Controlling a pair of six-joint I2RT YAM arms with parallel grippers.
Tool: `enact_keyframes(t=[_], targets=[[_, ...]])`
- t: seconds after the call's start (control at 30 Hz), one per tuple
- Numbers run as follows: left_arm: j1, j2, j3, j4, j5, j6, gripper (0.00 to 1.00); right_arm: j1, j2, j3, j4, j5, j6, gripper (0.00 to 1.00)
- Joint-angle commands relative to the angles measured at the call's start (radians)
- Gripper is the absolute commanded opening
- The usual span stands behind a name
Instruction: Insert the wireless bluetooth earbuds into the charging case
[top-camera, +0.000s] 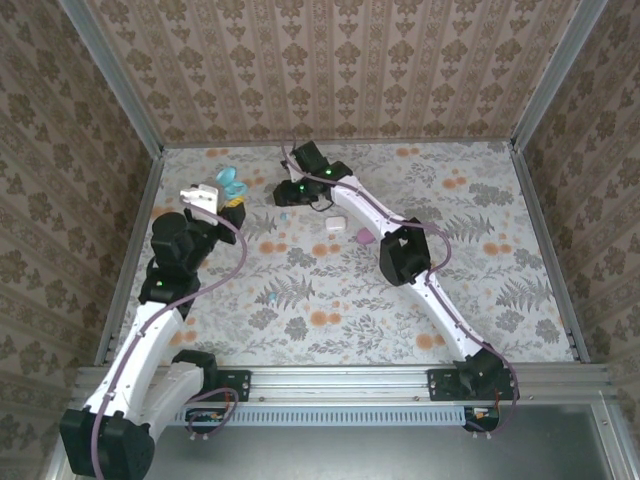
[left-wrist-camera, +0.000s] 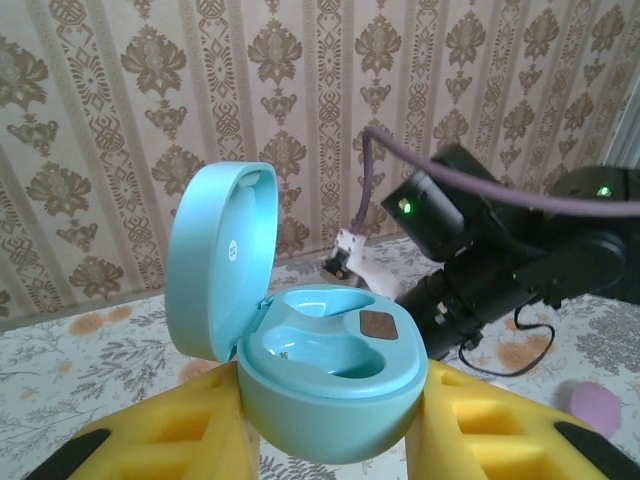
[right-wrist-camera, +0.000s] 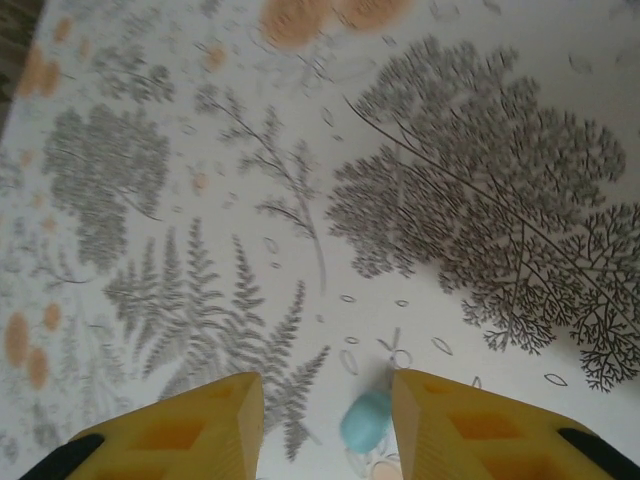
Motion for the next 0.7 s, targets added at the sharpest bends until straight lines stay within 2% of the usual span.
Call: enact_keyframes(t=[0.0,0.1,0.2,0.3,0.47,0.57,0.67], targets=[[0.015,-0.014,-0.011,-0.016,0.009,0.012,0.37,0.012,0.025,-0.007,0.003,-0.001,0.036,0.40],[0.021,-0.001,-0.016,-0.007,0.025,0.015,0.37,0.021,0.050,0.002,0.068,0.014,0.068,0.42],[0.026,0.019,-0.010,-0.028,0.027,0.009,0.37,0.029,0.085,0.045,0.056,0.054,0.082,0.43],[0.027,0.020,-0.023,-0.020,0.026,0.000,0.37,0.036,0.101,0.052,0.026,0.062,0.076,0.39],[0.026,0.032,-0.024,-0.007,0.036,-0.014,0.37,0.064,0.104,0.036,-0.057,0.092,-0.009,0.31],[0.026,0.036,-0.017,-0.009,0.044,-0.013,0.37,0.075,0.090,0.030,-0.112,0.054,-0.066,0.31],[0.028,0.035,-0.014,-0.010,0.044,-0.014,0.37,0.081,0.049,-0.005,-0.170,0.087,-0.088,0.31]])
